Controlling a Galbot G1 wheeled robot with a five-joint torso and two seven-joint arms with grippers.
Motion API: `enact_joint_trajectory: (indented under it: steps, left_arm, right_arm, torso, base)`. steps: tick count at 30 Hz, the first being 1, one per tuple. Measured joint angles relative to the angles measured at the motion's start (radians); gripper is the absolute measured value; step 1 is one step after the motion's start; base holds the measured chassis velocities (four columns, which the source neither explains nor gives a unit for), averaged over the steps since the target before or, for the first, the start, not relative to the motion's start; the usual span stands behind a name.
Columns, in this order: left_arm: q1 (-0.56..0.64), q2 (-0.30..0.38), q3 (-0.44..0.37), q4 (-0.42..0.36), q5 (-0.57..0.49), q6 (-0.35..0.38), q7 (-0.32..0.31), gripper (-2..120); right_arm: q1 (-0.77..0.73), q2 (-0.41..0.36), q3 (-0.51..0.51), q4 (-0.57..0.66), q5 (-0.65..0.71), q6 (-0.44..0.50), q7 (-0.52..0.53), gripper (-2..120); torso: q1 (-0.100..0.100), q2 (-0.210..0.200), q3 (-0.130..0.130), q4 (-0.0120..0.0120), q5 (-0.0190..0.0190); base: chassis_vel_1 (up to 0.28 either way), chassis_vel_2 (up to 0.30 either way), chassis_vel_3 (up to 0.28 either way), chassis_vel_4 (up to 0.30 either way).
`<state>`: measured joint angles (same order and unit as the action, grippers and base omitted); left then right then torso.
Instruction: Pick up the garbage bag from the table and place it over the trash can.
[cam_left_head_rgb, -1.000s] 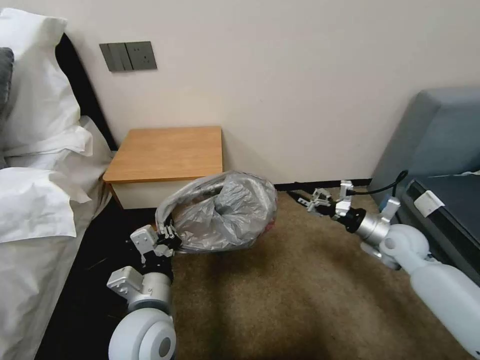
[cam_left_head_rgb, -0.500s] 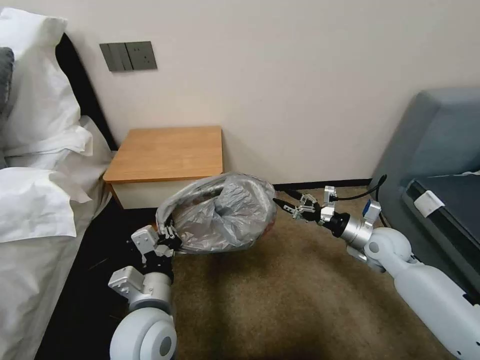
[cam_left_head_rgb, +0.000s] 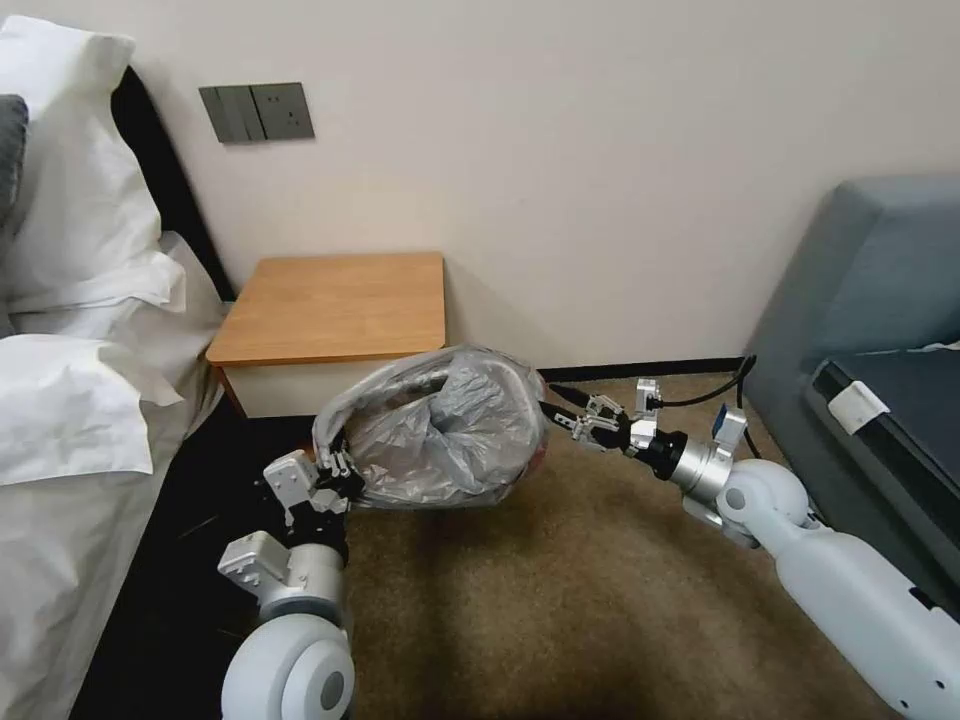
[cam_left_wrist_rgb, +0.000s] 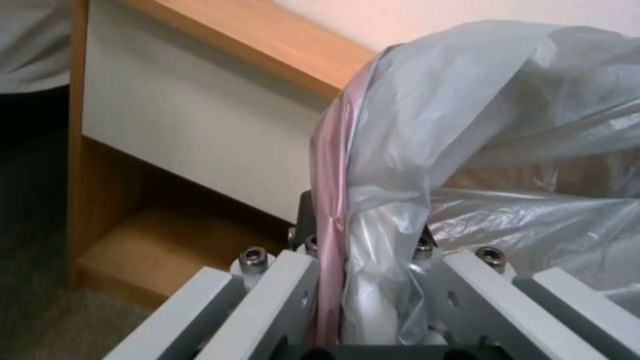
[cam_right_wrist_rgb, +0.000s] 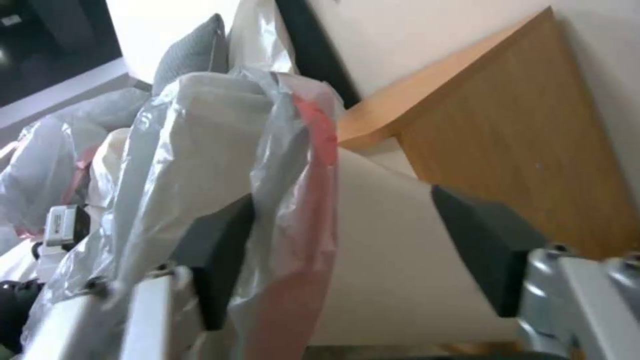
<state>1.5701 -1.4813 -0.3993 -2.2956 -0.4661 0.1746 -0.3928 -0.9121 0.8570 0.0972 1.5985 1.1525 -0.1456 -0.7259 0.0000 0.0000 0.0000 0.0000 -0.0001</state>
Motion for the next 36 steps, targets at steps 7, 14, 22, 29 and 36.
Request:
enact_joint_trajectory:
  steps: [7,14,22,29,36]
  left_arm:
    - [-0.001,-0.002,-0.001,0.0,0.0,0.0,0.0,5]
    - [-0.003,0.001,-0.001,-0.001,0.0,0.001,-0.001,5]
    - [-0.004,0.005,-0.001,-0.006,-0.001,0.001,-0.002,5]
    - [-0.004,0.006,-0.001,-0.012,-0.003,0.002,-0.003,5]
    - [-0.003,0.004,0.0,-0.013,-0.003,0.002,-0.003,5]
  right_arm:
    - [-0.008,-0.007,-0.006,0.01,0.007,-0.003,-0.005,44]
    - [-0.021,-0.016,-0.004,0.036,0.008,-0.004,-0.007,17]
    - [-0.036,-0.026,0.001,0.058,0.002,-0.004,-0.008,0]
    - [-0.028,-0.019,-0.002,0.044,-0.031,0.002,-0.005,0]
    - [-0.01,0.011,-0.018,0.001,-0.066,0.008,-0.006,0]
  torso:
    - [0.0,0.0,0.0,0.0,0.0]
    - [0.0,0.0,0.0,0.0,0.0001]
    - [0.0,0.0,0.0,-0.0001,0.0001]
    - [0.0,0.0,0.0,0.0,0.0]
    - [0.0,0.0,0.0,0.0001,0.0]
  base:
    - [0.0,0.0,0.0,0.0]
    - [0.0,0.0,0.0,0.0]
    - [0.0,0.0,0.0,0.0]
    - [0.0,0.0,0.0,0.0]
    - [0.0,0.0,0.0,0.0]
